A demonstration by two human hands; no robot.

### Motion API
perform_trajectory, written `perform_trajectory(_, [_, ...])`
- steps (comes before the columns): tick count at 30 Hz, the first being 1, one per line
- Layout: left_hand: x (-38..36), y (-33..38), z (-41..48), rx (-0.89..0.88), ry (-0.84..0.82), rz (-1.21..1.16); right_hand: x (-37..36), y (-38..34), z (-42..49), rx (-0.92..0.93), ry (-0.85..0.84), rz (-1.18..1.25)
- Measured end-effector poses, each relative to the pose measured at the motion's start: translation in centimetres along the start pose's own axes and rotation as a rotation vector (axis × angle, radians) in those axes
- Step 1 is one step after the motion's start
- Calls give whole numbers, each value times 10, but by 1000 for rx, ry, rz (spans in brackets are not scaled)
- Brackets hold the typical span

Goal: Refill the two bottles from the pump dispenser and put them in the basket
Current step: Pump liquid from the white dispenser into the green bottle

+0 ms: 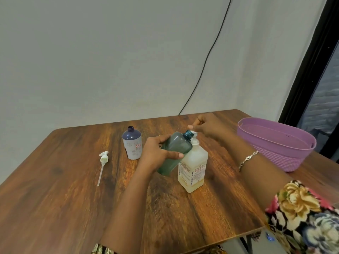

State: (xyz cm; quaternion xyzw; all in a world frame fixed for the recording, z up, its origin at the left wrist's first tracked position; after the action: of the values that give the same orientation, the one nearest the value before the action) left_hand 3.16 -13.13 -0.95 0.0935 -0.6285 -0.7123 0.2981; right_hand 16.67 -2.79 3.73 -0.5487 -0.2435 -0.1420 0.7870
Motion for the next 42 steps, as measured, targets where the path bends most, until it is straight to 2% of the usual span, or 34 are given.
perform_trajectory(7, [-4,-12,-3,22,-11,11,-9,15,-1,38,46,-83])
perform_trajectory(10, [-3,-10,-4,29,-16,-17,-7,9,-3,22,69,-35])
perform_trajectory(16, [5,0,1,-19,9,-9,-4,-1,-1,-5,10,18])
perform_trajectory(22, [-3,-12,-3,5,-22,22,-10,14,1,25,27,-87])
perform_trajectory(28, [0,-3,-4,-4,-28,-8,0,3,-2,6,56,-11])
perform_trajectory(35, [0,-4,-1,-11,-31,20,-5,6,-5,47,107,-45])
perform_trajectory(42, [-2,-6,-4,7,-33,-9,-3,4,-5,67,41,-75])
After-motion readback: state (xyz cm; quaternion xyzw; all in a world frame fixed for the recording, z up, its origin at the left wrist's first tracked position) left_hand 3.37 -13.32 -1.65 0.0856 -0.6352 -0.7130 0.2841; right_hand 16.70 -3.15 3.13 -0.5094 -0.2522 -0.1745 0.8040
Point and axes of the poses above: each hand's wrist, its own z-axis towards the middle knuckle, its own x-axis out of the back of the hand, y = z × x, the point moved 6 cm from there along z, towards the middle knuckle, and after that the axes turned 15 degrees about y, right-handed, at the moved point
